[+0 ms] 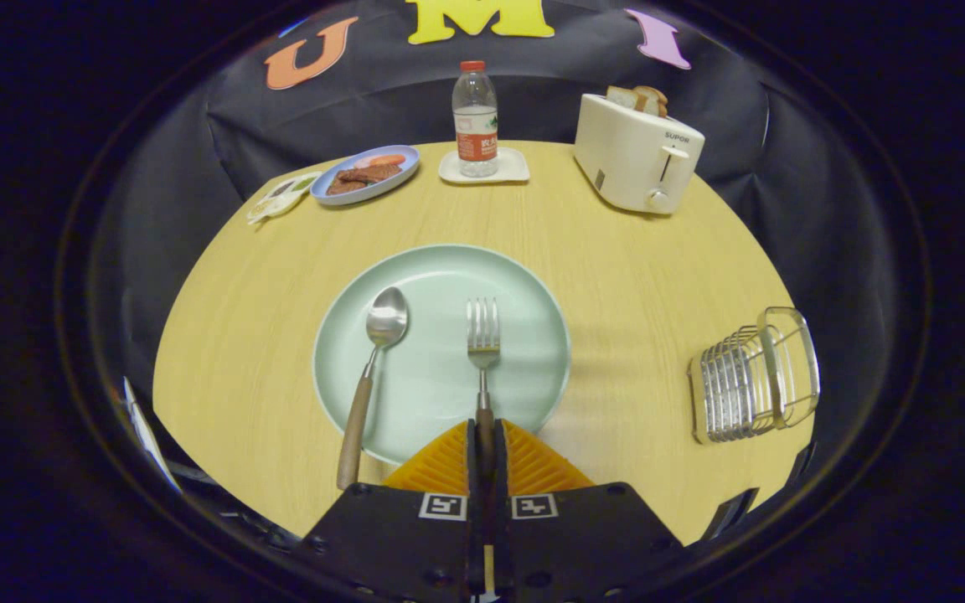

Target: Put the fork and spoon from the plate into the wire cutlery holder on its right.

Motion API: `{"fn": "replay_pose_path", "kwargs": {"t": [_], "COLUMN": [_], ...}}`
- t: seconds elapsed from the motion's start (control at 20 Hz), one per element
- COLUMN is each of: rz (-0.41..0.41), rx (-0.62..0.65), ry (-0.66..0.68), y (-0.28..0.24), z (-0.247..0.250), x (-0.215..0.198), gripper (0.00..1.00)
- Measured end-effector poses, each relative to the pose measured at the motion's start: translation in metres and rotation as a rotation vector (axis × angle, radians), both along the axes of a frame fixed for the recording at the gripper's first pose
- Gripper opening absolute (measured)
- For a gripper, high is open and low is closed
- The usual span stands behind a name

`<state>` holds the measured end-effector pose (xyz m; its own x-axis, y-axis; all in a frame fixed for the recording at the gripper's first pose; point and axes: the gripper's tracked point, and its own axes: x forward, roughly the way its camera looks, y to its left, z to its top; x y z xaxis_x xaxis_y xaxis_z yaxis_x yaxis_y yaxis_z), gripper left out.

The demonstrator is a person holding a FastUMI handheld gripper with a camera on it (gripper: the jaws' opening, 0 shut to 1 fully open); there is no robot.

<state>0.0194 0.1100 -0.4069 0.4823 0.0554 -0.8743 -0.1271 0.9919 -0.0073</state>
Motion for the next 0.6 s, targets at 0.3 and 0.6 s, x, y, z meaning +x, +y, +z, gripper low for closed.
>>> {"fn": "replay_pose_path", "kwargs": {"t": [0.3,0.6], "rz": [0.019,0.020], "rx": [0.014,-0.011], "ry": [-0.045,-0.115], "y": [-0.020,-0.078], "z": [0.040,0.076], "x": [-0.011,-0.013], "gripper": [0.05,0.05]}}
